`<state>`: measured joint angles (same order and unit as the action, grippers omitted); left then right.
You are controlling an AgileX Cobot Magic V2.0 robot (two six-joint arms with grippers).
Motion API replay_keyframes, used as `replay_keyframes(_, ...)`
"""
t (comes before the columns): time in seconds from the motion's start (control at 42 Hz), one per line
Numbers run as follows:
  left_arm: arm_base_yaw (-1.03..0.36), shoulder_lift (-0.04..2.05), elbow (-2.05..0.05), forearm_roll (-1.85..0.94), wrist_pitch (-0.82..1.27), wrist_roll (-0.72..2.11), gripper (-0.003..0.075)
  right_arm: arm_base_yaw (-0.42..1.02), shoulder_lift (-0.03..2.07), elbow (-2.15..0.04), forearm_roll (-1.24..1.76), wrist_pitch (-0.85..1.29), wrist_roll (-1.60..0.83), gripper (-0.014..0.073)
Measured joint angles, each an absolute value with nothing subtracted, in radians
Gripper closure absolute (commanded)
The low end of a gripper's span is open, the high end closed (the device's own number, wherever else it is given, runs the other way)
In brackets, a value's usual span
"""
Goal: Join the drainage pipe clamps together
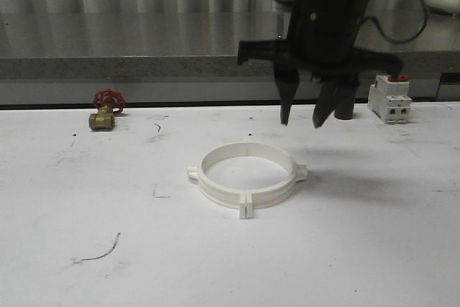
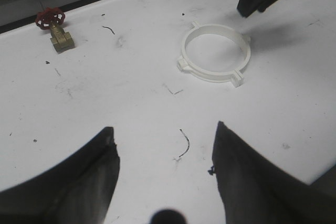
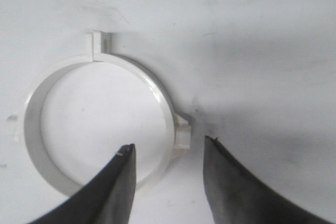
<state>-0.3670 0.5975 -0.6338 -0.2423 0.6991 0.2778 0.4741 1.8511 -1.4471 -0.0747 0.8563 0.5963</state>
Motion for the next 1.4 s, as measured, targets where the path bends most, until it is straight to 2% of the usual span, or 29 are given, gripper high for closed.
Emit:
replay_keyframes(0.429,-0.367,0.597,-0.634,-0.242,0.699,0.278,0.0336,0.474,1.405,-1.39,-0.089,1.039,0.172,0.0251)
replay_keyframes(0.857,-0.367,0.597,-0.634,-0.242,0.699,0.278,0.0336,0.474,0.9,-0.994,-0.087,1.001,0.119,0.0251)
replay_keyframes(1.19,-0.367,0.597,-0.634,-0.242,0.699,0.278,0.0336,0.474,0.668,-0.798,-0.083,0.996,0.117,0.026)
replay_keyframes(1.238,-0.367,0.597,-0.634,-0.242,0.699,0.278,0.0346,0.474,0.655,-0.787,-0.083,0.993,0.117,0.029)
replay_keyframes(1.286,-0.367,0.597,-0.634,-0.242,0.699,0.278,0.0384,0.474,0.646,-0.785,-0.081,0.993,0.117,0.0356)
replay_keyframes(1.405,-0.367,0.597,-0.634,-0.242,0.699,0.278,0.0579,0.474,0.639,-0.785,-0.081,0.993,0.117,0.0583)
